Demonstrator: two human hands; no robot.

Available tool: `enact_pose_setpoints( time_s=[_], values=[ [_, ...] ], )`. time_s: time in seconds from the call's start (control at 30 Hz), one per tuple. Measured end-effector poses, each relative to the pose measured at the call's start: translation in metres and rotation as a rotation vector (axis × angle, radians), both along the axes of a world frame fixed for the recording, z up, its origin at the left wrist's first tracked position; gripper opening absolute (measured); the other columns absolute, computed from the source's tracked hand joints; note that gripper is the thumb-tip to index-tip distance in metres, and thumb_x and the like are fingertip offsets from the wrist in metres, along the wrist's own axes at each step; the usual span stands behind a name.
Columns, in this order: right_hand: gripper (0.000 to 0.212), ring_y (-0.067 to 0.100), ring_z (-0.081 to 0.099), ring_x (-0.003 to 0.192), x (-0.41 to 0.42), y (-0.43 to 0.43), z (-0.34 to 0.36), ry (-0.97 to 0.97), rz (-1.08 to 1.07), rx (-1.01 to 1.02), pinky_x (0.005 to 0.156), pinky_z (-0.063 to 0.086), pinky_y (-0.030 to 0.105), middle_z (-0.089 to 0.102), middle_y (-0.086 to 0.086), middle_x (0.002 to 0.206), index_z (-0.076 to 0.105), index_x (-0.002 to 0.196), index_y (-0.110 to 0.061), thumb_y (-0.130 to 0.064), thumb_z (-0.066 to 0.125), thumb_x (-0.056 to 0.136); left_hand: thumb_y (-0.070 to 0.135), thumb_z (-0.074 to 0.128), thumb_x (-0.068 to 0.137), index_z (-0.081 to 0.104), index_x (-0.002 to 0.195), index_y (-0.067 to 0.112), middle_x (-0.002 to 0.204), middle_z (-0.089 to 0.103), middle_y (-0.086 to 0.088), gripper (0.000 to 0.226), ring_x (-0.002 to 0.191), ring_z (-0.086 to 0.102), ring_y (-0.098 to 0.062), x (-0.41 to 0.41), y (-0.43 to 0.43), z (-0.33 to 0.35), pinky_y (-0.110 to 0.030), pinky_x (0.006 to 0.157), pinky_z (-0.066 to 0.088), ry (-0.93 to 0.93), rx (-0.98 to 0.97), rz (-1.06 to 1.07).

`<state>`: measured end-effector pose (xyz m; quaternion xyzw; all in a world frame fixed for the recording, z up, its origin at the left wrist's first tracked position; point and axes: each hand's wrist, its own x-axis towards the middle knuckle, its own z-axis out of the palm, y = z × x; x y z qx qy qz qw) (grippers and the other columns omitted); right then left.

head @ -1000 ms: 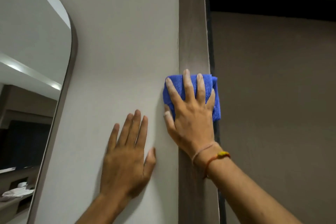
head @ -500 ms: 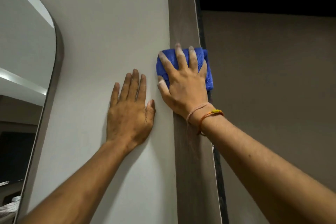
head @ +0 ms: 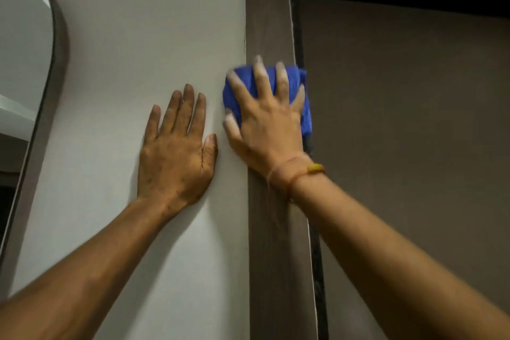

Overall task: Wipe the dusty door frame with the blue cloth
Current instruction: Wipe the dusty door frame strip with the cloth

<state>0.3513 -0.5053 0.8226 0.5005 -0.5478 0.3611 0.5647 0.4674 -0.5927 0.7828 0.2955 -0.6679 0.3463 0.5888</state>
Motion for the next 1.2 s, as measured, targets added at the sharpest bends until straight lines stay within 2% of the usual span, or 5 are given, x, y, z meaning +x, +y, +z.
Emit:
enact_pose_setpoints(
  time_s=[0.13, 0.4, 0.7, 1.0, 1.2],
  values=[
    [0.064, 0.039, 0.001, 0.142, 0.003, -0.003, 0.01, -0.014, -0.013, -0.015, 0.108, 0.008, 0.069, 0.01, 0.011, 0.158, 0.018, 0.146, -0.03, -0.049, 0.038, 0.088, 0.045, 0.009, 0.089, -0.003, 0.147, 0.018, 0.158, -0.005, -0.006, 0.065, 0.145, -0.008, -0.017, 0.0, 0.0, 0.001, -0.042, 0.12, 0.0, -0.001, -0.001, 0.008],
    [0.072, 0.039, 0.02, 0.137, 0.001, 0.008, -0.143, -0.009, 0.027, 0.076, 0.099, 0.027, 0.072, 0.03, 0.012, 0.152, 0.034, 0.141, -0.029, -0.047, 0.039, 0.072, 0.042, 0.012, 0.089, 0.001, 0.147, 0.016, 0.159, -0.002, -0.005, 0.065, 0.145, -0.005, -0.016, 0.002, 0.0, -0.001, -0.043, 0.12, 0.002, 0.002, 0.003, -0.004],
    [0.068, 0.041, 0.003, 0.142, 0.004, 0.002, -0.015, -0.035, -0.004, 0.021, 0.106, 0.011, 0.071, 0.011, 0.012, 0.157, 0.019, 0.146, -0.029, -0.049, 0.045, 0.086, 0.043, 0.01, 0.09, -0.004, 0.147, 0.018, 0.158, -0.006, -0.004, 0.064, 0.145, -0.009, -0.016, 0.001, 0.0, -0.002, -0.041, 0.119, -0.002, -0.01, 0.03, 0.01],
    [0.077, 0.041, 0.013, 0.139, 0.007, 0.016, -0.169, -0.086, 0.074, 0.116, 0.1, 0.023, 0.073, 0.02, 0.012, 0.153, 0.028, 0.143, -0.028, -0.04, 0.053, 0.072, 0.037, 0.021, 0.086, 0.006, 0.147, 0.016, 0.159, -0.002, -0.003, 0.066, 0.144, -0.008, -0.013, 0.005, 0.031, -0.04, -0.034, 0.117, -0.005, -0.001, 0.279, -0.248],
    [0.068, 0.029, 0.02, 0.14, -0.006, 0.061, -0.235, -0.331, 0.57, 0.183, 0.11, 0.028, 0.052, 0.031, 0.006, 0.151, 0.025, 0.144, -0.033, -0.028, 0.045, 0.079, 0.038, 0.052, 0.079, 0.054, 0.125, 0.027, 0.133, 0.057, 0.004, 0.048, 0.122, 0.052, -0.011, -0.013, 0.133, -0.162, -0.024, 0.101, 0.038, 0.242, 0.651, -0.695]
  ],
)
